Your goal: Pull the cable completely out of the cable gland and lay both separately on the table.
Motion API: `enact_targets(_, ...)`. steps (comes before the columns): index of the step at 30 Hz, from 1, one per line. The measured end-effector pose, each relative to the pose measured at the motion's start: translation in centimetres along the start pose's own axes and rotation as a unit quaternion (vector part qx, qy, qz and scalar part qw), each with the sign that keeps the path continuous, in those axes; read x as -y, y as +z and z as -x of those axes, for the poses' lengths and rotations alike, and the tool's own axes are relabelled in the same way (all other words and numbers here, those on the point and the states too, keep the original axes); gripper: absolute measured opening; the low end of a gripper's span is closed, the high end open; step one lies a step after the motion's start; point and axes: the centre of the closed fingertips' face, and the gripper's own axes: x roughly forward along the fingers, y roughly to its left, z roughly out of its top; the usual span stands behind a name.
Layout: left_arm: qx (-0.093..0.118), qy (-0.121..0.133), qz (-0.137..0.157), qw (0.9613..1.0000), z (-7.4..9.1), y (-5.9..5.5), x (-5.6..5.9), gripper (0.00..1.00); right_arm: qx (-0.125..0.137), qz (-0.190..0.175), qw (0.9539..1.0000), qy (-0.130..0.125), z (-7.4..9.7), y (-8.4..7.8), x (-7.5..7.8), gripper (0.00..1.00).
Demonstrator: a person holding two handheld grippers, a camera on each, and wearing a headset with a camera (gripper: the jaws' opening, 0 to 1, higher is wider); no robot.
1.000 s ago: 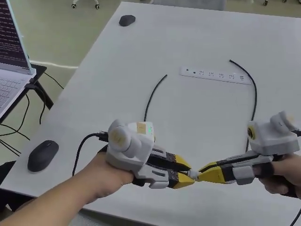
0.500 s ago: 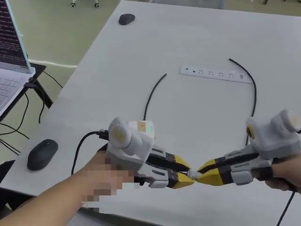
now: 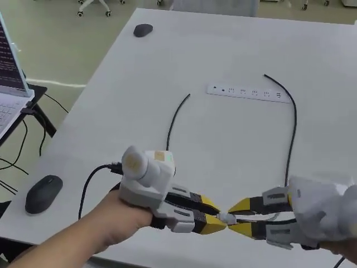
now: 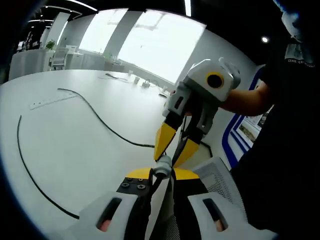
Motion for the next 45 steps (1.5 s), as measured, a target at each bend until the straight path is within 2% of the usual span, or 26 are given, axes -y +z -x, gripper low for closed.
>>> enact_targets(1, 0.001, -0.003, 0.004, 1.0, 0.0, 0.0, 0.0, 0.15, -0.003, 0.009, 0.9999, -0.007, 0.0, 0.0, -0.1, 0.07)
enact_targets(4, 0.01, 0.002, 0.012, 0.9999, 0.3, 0.3, -0.3, 0.15, -0.026, 0.056, 0.9962, -0.062, -0.1, 0.0, 0.5, 0.07)
enact_targets(8, -0.002, 0.001, 0.017, 0.9999, 0.2, 0.1, -0.2, 0.15, -0.047, 0.113, 0.9896, -0.075, -0.5, -0.2, 0.2, 0.07)
enact_targets(12, -0.004, 0.003, 0.013, 0.9999, 0.1, -0.1, -0.2, 0.15, -0.044, 0.104, 0.9912, -0.069, -0.5, -0.3, 0.2, 0.07)
enact_targets(14, 0.002, 0.005, 0.012, 0.9999, 0.2, 0.1, -0.2, 0.15, -0.035, 0.086, 0.993, -0.074, -0.3, -0.1, 0.5, 0.08)
enact_targets(15, 0.004, 0.005, 0.011, 0.9999, 0.2, 0.2, -0.2, 0.15, -0.028, 0.054, 0.9955, -0.072, -0.2, 0.0, 0.6, 0.08)
enact_targets(18, 0.01, 0.005, 0.007, 0.9999, 0.2, 0.5, -0.2, 0.15, -0.023, 0.05, 0.996, -0.071, 0.1, 0.1, 0.9, 0.08)
enact_targets(23, 0.016, 0.007, 0.0, 0.9998, 0.2, 0.8, -0.3, 0.15, -0.002, -0.026, 0.998, -0.057, 0.6, 0.2, 1.1, 0.09)
enact_targets(25, 0.015, 0.012, -0.014, 0.9997, 0.2, 0.7, -0.2, 0.15, 0.024, -0.093, 0.995, -0.027, 0.8, 0.4, 0.8, 0.19)
enact_targets(27, 0.014, 0.012, -0.015, 0.9997, 0.1, 0.4, -0.1, 0.15, 0.028, -0.146, 0.9889, -0.013, 1.2, 0.0, 1.0, 0.23)
enact_targets(28, 0.013, 0.013, -0.019, 0.9997, 0.1, 0.3, 0.0, 0.15, 0.048, -0.169, 0.9844, -0.001, 1.5, 0.2, 1.3, 0.23)
enact_targets(29, 0.013, 0.015, -0.023, 0.9995, 0.1, 0.3, 0.0, 0.15, 0.067, -0.206, 0.9761, 0.022, 1.7, 0.6, 1.0, 0.26)
enact_targets(30, 0.014, 0.014, -0.025, 0.9995, 0.1, 0.2, 0.1, 0.15, 0.077, -0.261, 0.9611, 0.044, 1.9, 0.6, 1.1, 0.28)
enact_targets(31, 0.015, 0.014, -0.027, 0.9994, 0.1, 0.2, 0.1, 0.15, 0.08, -0.282, 0.9541, 0.06, 2.1, 0.5, 1.1, 0.27)
enact_targets(32, 0.016, 0.015, -0.035, 0.9991, 0.1, 0.3, 0.1, 0.15, 0.09, -0.333, 0.9344, 0.09, 2.2, 0.5, 1.1, 0.26)
enact_targets(33, 0.016, 0.017, -0.042, 0.9988, 0.1, 0.3, 0.2, 0.15, 0.09, -0.36, 0.9238, 0.096, 2.2, 0.2, 1.4, 0.25)
enact_targets(34, 0.016, 0.017, -0.051, 0.9984, 0.1, 0.4, 0.2, 0.15, 0.104, -0.366, 0.9214, 0.081, 2.2, -0.1, 2.7, 0.24)
enact_targets(35, 0.016, 0.017, -0.054, 0.9983, 0.1, 0.4, 0.3, 0.15, 0.117, -0.386, 0.9107, 0.09, 2.2, 0.1, 3.1, 0.23)
enact_targets(36, 0.018, 0.016, -0.065, 0.9976, 0.1, 0.5, 0.4, 0.15, 0.123, -0.416, 0.8941, 0.111, 2.3, 0.2, 3.1, 0.23)
enact_targets(37, 0.019, 0.017, -0.07, 0.9972, 0.2, 0.6, 0.5, 0.15, 0.119, -0.438, 0.8825, 0.125, 2.2, -0.1, 3.2, 0.22)
enact_targets(38, 0.018, 0.018, -0.071, 0.9972, 0.2, 0.6, 0.5, 0.15, 0.13, -0.441, 0.8782, 0.131, 2.2, 0.1, 3.6, 0.2)
enact_targets(39, 0.019, 0.018, -0.074, 0.9969, 0.2, 0.7, 0.5, 0.15, 0.136, -0.466, 0.8589, 0.163, 2.2, 0.5, 3.2, 0.19)
enact_targets(40, 0.019, 0.018, -0.079, 0.9965, 0.2, 0.8, 0.4, 0.15, 0.128, -0.487, 0.842, 0.195, 2.2, 0.6, 2.5, 0.19)
enact_targets(41, 0.019, 0.018, -0.081, 0.9963, 0.2, 0.8, 0.4, 0.15, 0.113, -0.494, 0.8379, 0.203, 1.9, 0.2, 2.2, 0.19)
enact_targets(42, 0.018, 0.019, -0.083, 0.9962, 0.2, 0.8, 0.4, 0.15, 0.108, -0.489, 0.8413, 0.205, 1.6, 0.0, 2.1, 0.18)
enact_targets(45, 0.016, 0.019, -0.086, 0.996, 0.1, 0.7, 0.3, 0.15, 0.097, -0.49, 0.8359, 0.228, 1.2, 0.1, 1.4, 0.18)
